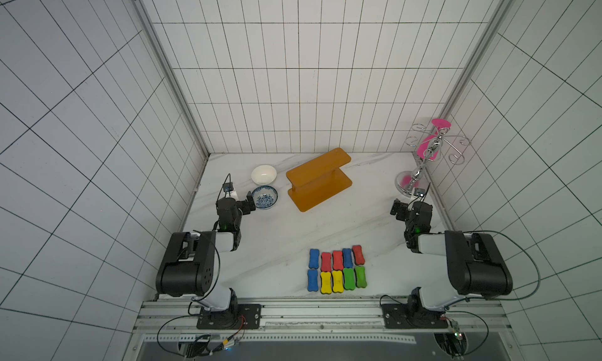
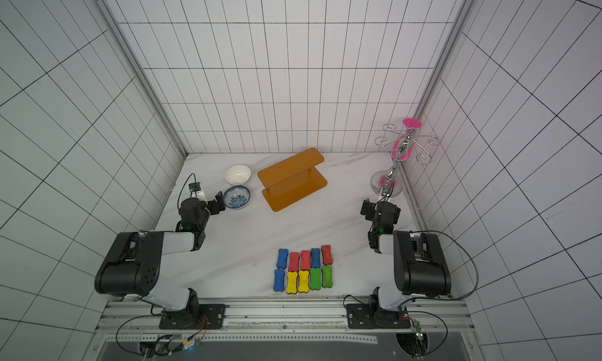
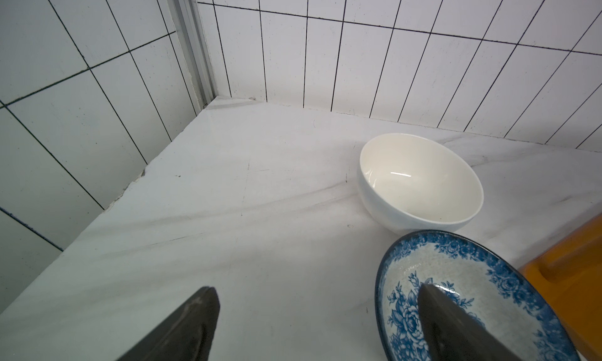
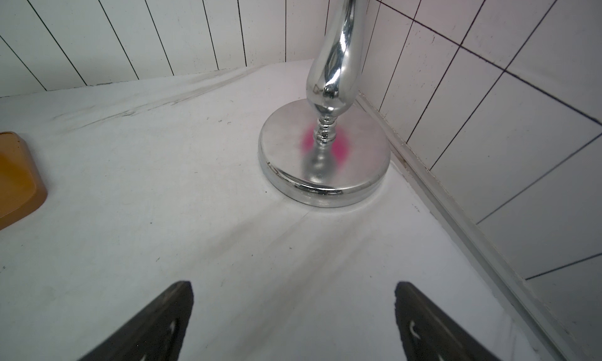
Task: Remove the whiteboard erasers from the shelf
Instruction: Reset both arms
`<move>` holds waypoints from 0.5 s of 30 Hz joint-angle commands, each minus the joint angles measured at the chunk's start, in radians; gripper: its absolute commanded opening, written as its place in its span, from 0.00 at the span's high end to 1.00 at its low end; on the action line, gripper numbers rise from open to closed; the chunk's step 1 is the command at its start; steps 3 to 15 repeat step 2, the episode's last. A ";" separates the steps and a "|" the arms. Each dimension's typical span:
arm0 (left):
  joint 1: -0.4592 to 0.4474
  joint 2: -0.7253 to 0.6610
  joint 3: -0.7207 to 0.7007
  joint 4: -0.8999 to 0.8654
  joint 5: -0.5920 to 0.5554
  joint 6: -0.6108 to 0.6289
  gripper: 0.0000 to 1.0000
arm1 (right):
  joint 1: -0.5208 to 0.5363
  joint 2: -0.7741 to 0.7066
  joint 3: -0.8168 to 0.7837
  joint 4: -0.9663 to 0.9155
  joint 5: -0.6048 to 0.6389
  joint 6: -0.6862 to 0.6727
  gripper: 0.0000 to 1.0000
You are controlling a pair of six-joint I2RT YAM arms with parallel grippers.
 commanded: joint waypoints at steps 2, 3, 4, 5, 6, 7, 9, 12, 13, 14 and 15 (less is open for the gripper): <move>0.006 0.008 0.006 0.001 0.007 -0.005 0.02 | -0.013 -0.009 0.010 -0.010 -0.031 -0.012 0.01; 0.006 0.008 0.006 0.001 0.007 -0.005 0.02 | -0.013 -0.009 0.010 -0.010 -0.031 -0.012 0.01; 0.006 0.008 0.006 0.001 0.007 -0.005 0.02 | -0.013 -0.009 0.010 -0.010 -0.031 -0.012 0.01; 0.006 0.008 0.006 0.001 0.007 -0.005 0.02 | -0.013 -0.009 0.010 -0.010 -0.031 -0.012 0.01; 0.006 0.008 0.006 0.001 0.007 -0.005 0.02 | -0.013 -0.009 0.010 -0.010 -0.031 -0.012 0.01; 0.006 0.008 0.006 0.001 0.007 -0.005 0.02 | -0.013 -0.009 0.010 -0.010 -0.031 -0.012 0.01; 0.006 0.008 0.006 0.001 0.007 -0.005 0.02 | -0.013 -0.009 0.010 -0.010 -0.031 -0.012 0.01; 0.006 0.008 0.006 0.001 0.007 -0.005 0.02 | -0.013 -0.009 0.010 -0.010 -0.031 -0.012 0.01; 0.006 0.008 0.006 0.001 0.007 -0.005 0.02 | -0.013 -0.009 0.010 -0.010 -0.031 -0.012 0.01; 0.006 0.008 0.006 0.001 0.007 -0.005 0.02 | -0.013 -0.009 0.010 -0.010 -0.031 -0.012 0.01; 0.006 0.008 0.006 0.001 0.007 -0.005 0.02 | -0.013 -0.009 0.010 -0.010 -0.031 -0.012 0.01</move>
